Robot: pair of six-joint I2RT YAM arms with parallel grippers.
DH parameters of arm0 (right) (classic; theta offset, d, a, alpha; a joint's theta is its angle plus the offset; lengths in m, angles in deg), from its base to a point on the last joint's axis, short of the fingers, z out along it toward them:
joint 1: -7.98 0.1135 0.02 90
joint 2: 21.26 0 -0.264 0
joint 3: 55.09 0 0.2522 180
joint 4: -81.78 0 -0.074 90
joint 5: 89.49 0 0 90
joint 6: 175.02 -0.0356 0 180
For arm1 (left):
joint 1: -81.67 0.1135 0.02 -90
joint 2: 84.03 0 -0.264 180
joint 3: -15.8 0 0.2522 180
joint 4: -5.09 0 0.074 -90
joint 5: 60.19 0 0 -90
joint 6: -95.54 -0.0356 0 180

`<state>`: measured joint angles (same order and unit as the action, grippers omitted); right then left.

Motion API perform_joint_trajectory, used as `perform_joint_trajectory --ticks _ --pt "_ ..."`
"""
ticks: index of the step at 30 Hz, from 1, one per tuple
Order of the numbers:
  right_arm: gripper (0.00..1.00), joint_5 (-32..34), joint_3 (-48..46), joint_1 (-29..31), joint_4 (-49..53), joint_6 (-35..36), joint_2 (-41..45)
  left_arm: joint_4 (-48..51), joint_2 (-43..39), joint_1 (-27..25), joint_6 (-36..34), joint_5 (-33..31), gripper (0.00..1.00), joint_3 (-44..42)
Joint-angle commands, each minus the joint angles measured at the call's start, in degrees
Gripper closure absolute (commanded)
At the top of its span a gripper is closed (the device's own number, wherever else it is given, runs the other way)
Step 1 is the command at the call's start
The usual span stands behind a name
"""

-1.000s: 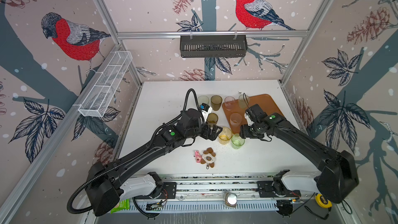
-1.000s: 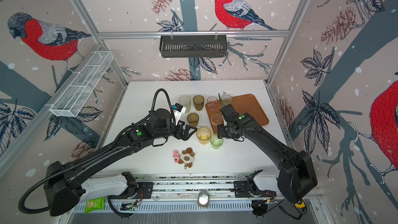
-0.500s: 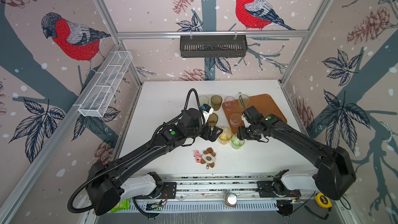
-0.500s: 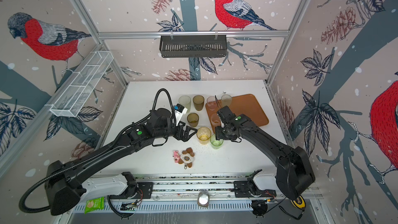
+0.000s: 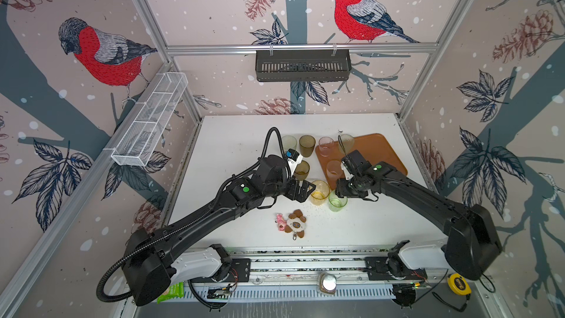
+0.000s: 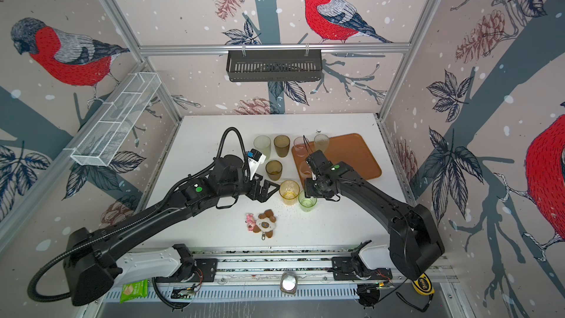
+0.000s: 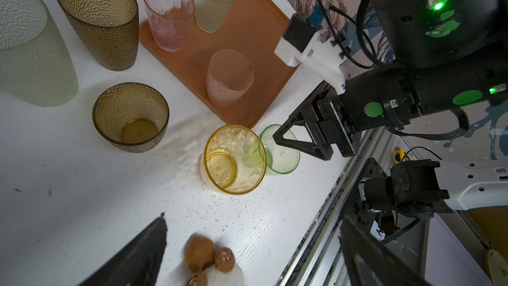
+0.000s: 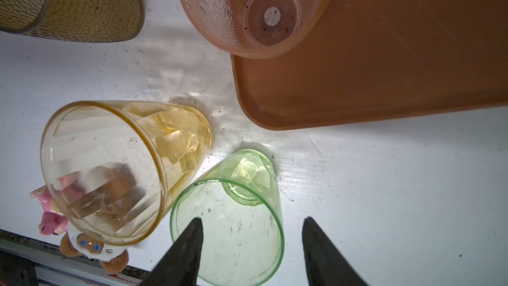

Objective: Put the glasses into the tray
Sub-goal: 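Move the right gripper down toward the clear green glass lying beside the yellow glass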

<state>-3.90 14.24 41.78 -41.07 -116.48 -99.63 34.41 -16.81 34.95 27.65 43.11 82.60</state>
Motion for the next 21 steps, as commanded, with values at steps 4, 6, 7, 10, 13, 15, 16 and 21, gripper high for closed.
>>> perform_joint_trajectory --ticks 4,6,7,10,13,15,16,21 --pt "0.43 0.6 0.2 0.2 -0.3 0.2 -0.6 -1.3 -0.7 0.0 0.2 -0.9 0.02 -0.7" --pt "0.45 0.8 -0.2 0.1 -0.2 0.3 -0.6 -1.4 -0.8 0.0 0.3 -1.0 0.02 -0.9" --pt "0.45 0.9 -0.4 0.1 -0.1 0.4 -0.7 -1.4 -0.8 0.0 0.3 -1.0 0.02 -0.9" --pt "0.46 1.2 -1.1 0.1 0.1 0.7 -0.9 -1.5 -0.6 0.0 0.3 -1.0 0.02 -0.9" --pt "0.47 1.5 -1.3 0.1 0.0 0.7 -1.0 -1.6 -0.6 0.0 0.3 -1.1 0.02 -0.8" --pt "0.47 1.7 -1.4 0.1 -0.1 0.8 -1.1 -1.6 -0.5 0.0 0.4 -1.2 0.02 -0.8" --pt "0.47 1.9 -1.3 0.1 -0.1 0.9 -1.2 -1.7 -0.6 0.0 0.3 -1.1 0.03 -0.8" --pt "0.50 2.5 -1.1 0.1 -0.2 1.3 -2.1 -1.8 -0.4 0.0 0.2 -1.2 0.02 -0.7"
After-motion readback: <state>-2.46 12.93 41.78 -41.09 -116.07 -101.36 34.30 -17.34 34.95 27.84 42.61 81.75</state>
